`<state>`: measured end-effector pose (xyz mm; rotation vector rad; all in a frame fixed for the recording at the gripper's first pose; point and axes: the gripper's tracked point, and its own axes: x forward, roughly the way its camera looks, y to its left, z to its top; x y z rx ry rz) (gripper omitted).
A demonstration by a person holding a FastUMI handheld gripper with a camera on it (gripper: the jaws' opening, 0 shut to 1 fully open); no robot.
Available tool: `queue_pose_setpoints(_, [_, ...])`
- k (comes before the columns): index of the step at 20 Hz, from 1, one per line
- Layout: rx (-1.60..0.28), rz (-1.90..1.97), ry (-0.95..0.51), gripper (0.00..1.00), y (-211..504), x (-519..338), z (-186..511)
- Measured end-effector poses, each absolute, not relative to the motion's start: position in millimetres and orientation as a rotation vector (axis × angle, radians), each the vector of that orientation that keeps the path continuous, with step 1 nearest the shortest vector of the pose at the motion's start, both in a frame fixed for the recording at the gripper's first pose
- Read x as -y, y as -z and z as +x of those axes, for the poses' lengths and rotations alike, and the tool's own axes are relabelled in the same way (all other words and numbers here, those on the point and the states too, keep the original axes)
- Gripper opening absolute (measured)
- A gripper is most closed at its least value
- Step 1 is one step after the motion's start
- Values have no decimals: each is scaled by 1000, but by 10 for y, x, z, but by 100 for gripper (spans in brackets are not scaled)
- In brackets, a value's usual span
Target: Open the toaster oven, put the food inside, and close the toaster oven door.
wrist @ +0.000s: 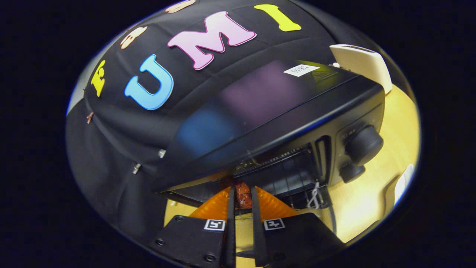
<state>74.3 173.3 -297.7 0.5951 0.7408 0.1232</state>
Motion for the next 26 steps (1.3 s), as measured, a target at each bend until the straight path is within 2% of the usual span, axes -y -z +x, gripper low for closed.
queue_pose_setpoints(2, [-783,521,-37,38,3099,-1516,669])
queue_pose_setpoints(5, [-774,482,4,61,3091,-1355,659])
queue_pose_setpoints(6, [-759,470,10,65,3048,-1316,635])
queue_pose_setpoints(8, [-743,463,13,93,2936,-1250,548])
queue_pose_setpoints(9, [-729,455,14,98,2897,-1218,534])
queue_pose_setpoints(18, [-683,336,3,98,2492,-1028,18])
queue_pose_setpoints(26, [-747,278,-90,99,2385,-1353,-548])
